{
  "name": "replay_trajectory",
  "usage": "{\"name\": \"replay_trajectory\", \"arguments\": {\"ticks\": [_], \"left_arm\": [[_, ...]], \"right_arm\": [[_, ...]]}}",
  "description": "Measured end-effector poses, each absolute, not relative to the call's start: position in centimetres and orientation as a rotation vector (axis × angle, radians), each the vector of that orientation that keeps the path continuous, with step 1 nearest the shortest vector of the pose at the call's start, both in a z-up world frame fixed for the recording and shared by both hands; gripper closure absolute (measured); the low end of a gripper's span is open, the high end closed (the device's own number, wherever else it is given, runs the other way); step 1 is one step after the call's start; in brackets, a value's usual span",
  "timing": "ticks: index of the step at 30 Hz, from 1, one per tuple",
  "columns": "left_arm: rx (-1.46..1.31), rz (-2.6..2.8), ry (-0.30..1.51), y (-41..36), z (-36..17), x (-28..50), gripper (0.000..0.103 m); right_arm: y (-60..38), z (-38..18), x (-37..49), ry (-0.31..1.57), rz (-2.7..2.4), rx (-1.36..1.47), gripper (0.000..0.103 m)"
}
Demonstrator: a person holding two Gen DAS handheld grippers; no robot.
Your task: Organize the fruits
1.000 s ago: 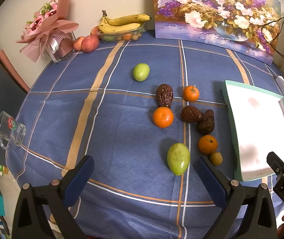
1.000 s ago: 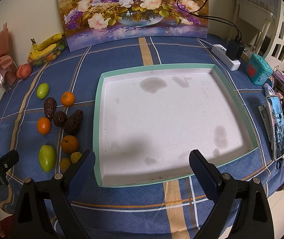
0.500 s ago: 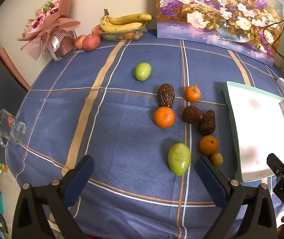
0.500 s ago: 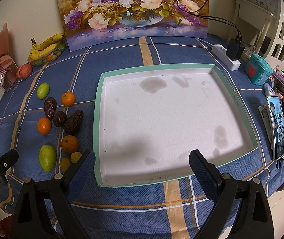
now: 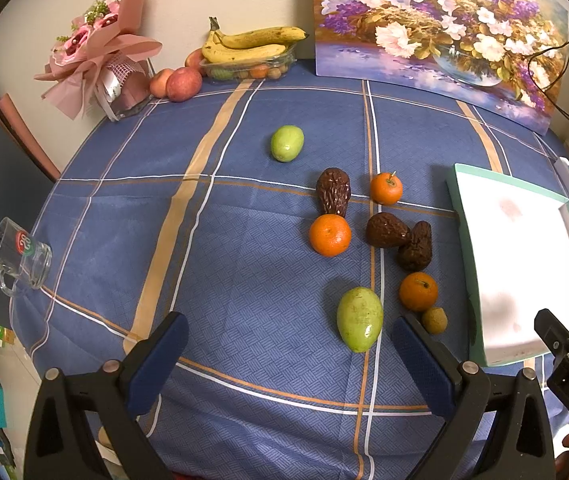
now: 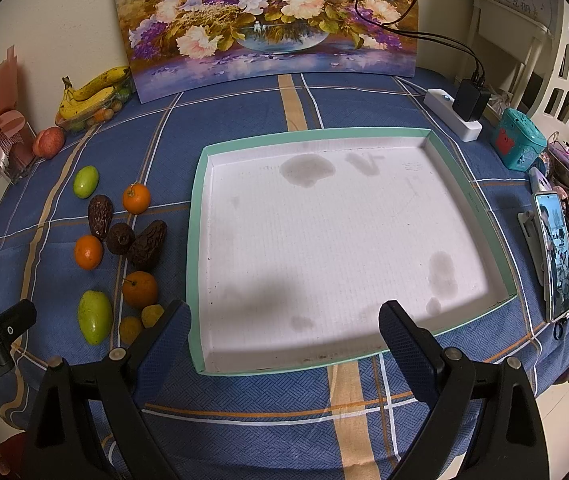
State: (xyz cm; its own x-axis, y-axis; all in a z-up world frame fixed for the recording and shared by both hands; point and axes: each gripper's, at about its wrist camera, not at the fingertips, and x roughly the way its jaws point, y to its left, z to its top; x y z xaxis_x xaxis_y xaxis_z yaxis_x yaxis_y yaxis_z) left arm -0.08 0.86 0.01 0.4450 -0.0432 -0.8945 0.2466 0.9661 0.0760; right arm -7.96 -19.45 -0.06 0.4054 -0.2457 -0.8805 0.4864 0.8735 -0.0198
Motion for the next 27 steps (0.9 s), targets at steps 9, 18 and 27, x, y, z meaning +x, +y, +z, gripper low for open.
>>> {"name": "replay_trajectory", "arguments": {"ticks": [9,18,27], "left_arm": [[0.156,-0.186,1.116,1.4,-0.2,0.4,0.000],[-0.021,-0.188,1.080,3.6,0.1,3.3,0.000],[-0.103,-0.157,1.165,4.2,-1.4,7.1,0.000]], "right_arm": [[-19.3,0.0,-7.9,1.059,-0.463,0.255,0.008],[-17.9,0.7,-6.2,1.007,-0.379,0.239,0.008],[-16.4,0.9,-2.2,0.998,-0.280,0.243,0.008]]}}
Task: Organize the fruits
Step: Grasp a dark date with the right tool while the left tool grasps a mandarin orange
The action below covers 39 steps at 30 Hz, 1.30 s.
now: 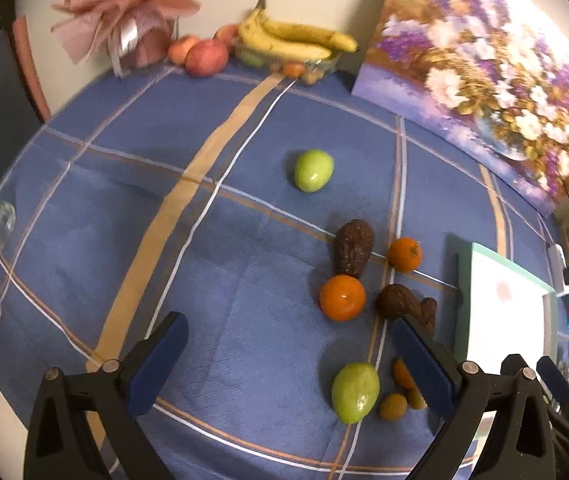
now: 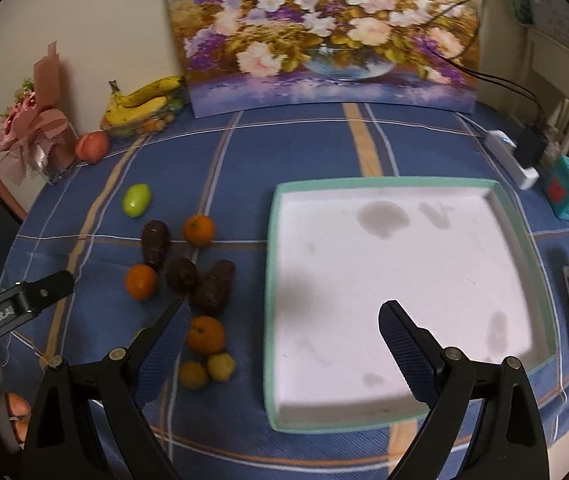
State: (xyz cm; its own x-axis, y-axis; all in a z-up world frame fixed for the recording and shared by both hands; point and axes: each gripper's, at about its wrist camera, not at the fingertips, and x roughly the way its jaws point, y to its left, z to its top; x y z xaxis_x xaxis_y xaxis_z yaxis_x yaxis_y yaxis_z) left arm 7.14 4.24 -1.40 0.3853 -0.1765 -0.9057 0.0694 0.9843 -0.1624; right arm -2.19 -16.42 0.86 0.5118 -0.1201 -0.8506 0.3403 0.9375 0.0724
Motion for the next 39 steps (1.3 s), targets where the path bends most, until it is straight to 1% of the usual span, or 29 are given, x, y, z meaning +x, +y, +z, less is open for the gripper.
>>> {"name": "replay_trajectory", "arguments": {"ticks": [2,3,4,6,8,9,12,14,15,18,20,24,25,27,29,30,31,32,39], "left_arm": [[-0.114,-0.142,1.193,4.2,-2.0,7.8,0.000],[-0.116,-0.135,1.207,4.1,-2.3,8.2,0.000],[-0.116,-0.129,1.225,3.9,-2.7,8.6,0.001],[-0.121,-0.127,1.247,3.6,-3.2,9.3,0.002],[-0.125,-0.127,1.265,3.2,-3.7,9.9,0.008],[-0.126,-0.127,1.273,3.0,-3.9,10.2,0.009],[-0.131,-0.131,1.305,2.5,-4.9,11.0,0.011],[-0.140,-0.132,1.325,2.3,-5.3,11.5,0.016],[-0.143,-0.133,1.334,2.1,-5.6,11.6,0.016],[-0.150,-0.153,1.362,1.6,-6.3,12.0,0.018],[-0.153,-0.165,1.379,1.2,-6.6,12.3,0.023],[-0.158,-0.179,1.408,0.5,-7.5,12.6,0.030],[-0.163,-0.185,1.419,0.3,-7.8,12.7,0.036],[-0.201,-0.212,1.437,0.2,-8.1,12.8,0.041],[-0.229,-0.237,1.447,0.1,-8.3,12.9,0.052],[-0.240,-0.249,1.450,-0.1,-8.3,12.9,0.055],[-0.252,-0.258,1.451,-0.1,-8.2,12.9,0.062],[-0.259,-0.263,1.451,-0.1,-8.1,12.9,0.065],[-0.269,-0.262,1.443,0.2,-7.3,12.8,0.066]], "right_arm": [[-16.1,0.8,-1.2,1.003,-0.257,0.242,0.011],[-16.0,0.7,-0.7,1.008,-0.243,0.242,0.020],[-15.8,0.6,-0.3,1.015,-0.230,0.242,0.032],[-15.4,0.0,0.7,1.042,-0.205,0.240,0.036],[-15.2,-0.7,1.6,1.074,-0.191,0.238,0.039],[-15.0,-1.1,2.0,1.091,-0.179,0.237,0.043],[-14.7,-2.5,3.0,1.144,-0.162,0.235,0.045],[-14.6,-3.4,3.7,1.176,-0.150,0.236,0.048],[-14.5,-3.9,4.0,1.191,-0.144,0.236,0.051],[-14.1,-5.0,4.7,1.227,-0.129,0.225,0.052],[-13.8,-5.8,5.2,1.246,-0.117,0.219,0.052],[-13.5,-6.9,5.7,1.270,-0.096,0.226,0.054],[-13.4,-7.1,5.8,1.272,-0.086,0.233,0.056],[-13.0,-7.3,6.0,1.270,-0.075,0.233,0.059],[-12.7,-7.4,6.0,1.272,-0.066,0.228,0.065],[-12.6,-7.5,6.0,1.270,-0.064,0.225,0.065],[-12.5,-7.5,5.9,1.267,-0.064,0.223,0.065],[-12.5,-7.5,5.9,1.265,-0.063,0.225,0.065],[-13.1,-5.7,5.3,1.226,-0.062,0.241,0.065]]}}
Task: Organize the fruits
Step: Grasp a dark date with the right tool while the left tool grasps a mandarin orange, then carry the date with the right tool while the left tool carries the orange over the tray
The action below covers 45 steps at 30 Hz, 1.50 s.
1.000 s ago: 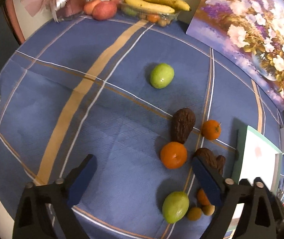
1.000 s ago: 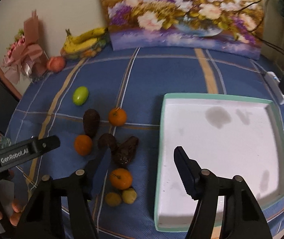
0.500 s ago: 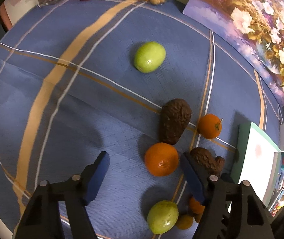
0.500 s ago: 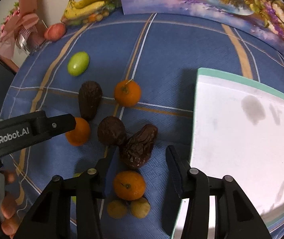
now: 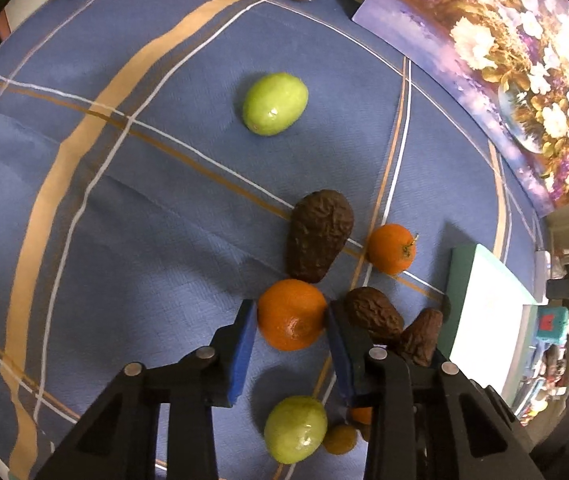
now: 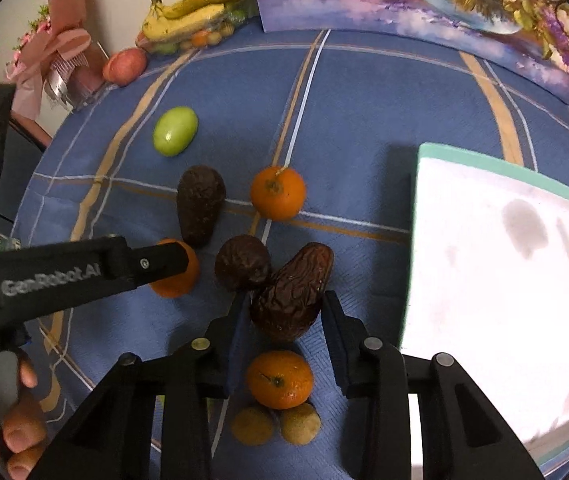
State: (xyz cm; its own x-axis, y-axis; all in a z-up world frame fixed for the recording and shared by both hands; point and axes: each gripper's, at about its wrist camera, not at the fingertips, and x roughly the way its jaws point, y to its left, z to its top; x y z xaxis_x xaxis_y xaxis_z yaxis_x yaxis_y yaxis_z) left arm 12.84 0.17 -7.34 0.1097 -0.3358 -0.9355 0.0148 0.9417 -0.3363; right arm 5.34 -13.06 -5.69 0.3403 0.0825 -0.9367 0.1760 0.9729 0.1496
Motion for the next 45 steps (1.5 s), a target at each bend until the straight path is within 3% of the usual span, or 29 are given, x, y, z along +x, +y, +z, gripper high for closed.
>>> {"name": "replay_trajectory", "arguments": {"ticks": [12,26,45], "left_arm": [[-0.317,-0.305,1.383,1.1,-4.3,11.9,0.066],[-0.181,-0.502,1.336,-6.3,-1.6,8.7,0.066],[0.074,-0.660,1.320,-17.2,-5.6,6.4,0.066]], "right_arm": [[-16.0,-1.9,3.8,1.118,-0.102,0.312,0.065],[-27.9,-1.5,-1.0,1.095,-0.487,0.413,0.065],[-33.1,-3.5,-1.5,1.123,-0.597,0.415,0.065]]}}
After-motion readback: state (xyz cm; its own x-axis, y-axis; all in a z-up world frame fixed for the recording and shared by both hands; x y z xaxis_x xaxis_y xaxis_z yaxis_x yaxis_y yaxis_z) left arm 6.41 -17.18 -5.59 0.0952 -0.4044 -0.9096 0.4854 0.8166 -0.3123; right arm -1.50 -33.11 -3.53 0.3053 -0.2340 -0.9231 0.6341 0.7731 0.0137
